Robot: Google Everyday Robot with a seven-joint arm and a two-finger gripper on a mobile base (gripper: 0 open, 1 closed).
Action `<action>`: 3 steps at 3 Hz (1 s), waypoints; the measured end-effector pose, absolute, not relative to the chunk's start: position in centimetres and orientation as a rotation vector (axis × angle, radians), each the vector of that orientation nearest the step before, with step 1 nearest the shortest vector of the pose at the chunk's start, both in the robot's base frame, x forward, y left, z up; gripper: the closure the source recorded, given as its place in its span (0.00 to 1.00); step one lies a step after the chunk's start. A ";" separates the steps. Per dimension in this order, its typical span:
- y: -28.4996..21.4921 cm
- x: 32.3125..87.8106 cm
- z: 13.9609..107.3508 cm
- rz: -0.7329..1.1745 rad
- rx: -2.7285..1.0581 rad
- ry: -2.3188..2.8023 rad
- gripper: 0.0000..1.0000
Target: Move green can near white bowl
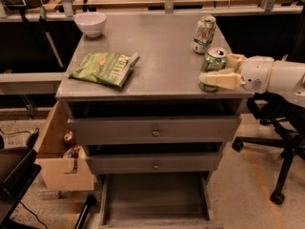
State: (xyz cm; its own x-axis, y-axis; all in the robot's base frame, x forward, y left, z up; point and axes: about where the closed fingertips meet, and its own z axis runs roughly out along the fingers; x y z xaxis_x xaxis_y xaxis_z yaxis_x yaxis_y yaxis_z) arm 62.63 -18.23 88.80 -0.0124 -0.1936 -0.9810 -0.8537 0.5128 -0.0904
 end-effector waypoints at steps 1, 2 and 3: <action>-17.9 62.7 88.8 0.674 -0.944 1.523 0.64; -17.5 62.7 88.8 0.680 -0.949 1.520 0.95; -17.4 62.7 88.8 0.682 -0.951 1.519 1.00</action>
Offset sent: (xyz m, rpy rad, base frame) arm 0.0003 0.0026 0.0000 0.0005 0.0002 0.0042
